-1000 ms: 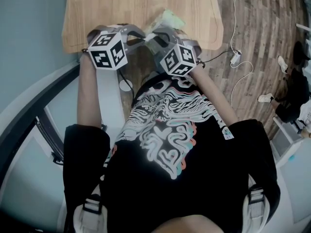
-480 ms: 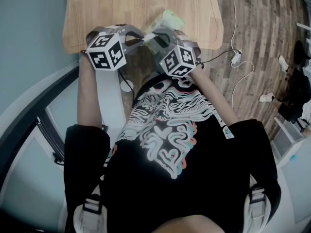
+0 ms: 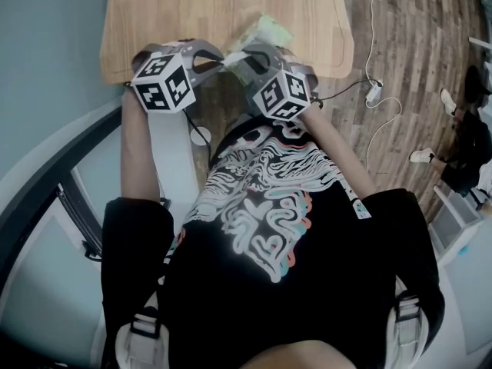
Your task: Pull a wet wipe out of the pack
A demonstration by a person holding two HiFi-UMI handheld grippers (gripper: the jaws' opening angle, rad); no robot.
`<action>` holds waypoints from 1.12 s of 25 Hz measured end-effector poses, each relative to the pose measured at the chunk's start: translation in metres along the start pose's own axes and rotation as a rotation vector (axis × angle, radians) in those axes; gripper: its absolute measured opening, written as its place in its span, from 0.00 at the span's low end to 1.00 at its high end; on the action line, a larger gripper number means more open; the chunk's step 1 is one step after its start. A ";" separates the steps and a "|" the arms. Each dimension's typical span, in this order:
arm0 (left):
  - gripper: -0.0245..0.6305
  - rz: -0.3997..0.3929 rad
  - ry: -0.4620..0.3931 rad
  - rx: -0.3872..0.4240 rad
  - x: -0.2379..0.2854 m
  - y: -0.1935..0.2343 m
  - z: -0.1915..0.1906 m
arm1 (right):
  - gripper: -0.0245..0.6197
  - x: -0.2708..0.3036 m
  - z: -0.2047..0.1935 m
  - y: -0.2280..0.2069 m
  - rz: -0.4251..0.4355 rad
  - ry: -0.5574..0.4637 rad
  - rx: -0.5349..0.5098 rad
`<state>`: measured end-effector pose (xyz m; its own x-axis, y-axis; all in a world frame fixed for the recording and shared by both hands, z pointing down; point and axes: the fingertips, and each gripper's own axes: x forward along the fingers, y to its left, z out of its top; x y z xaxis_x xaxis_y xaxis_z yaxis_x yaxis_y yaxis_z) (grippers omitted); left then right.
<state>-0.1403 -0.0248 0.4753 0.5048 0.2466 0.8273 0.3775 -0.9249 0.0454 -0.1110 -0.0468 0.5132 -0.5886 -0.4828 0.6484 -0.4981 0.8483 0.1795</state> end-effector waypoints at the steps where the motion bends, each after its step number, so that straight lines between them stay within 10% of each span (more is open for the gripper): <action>1: 0.04 0.001 0.000 0.000 -0.001 0.000 0.000 | 0.10 0.000 0.000 0.000 -0.002 0.001 0.001; 28: 0.04 0.051 0.018 -0.025 -0.017 -0.006 -0.009 | 0.10 0.000 0.000 0.002 -0.022 -0.003 0.024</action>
<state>-0.1579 -0.0256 0.4658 0.5089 0.1944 0.8386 0.3324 -0.9430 0.0169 -0.1123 -0.0449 0.5137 -0.5792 -0.5018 0.6424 -0.5261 0.8321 0.1756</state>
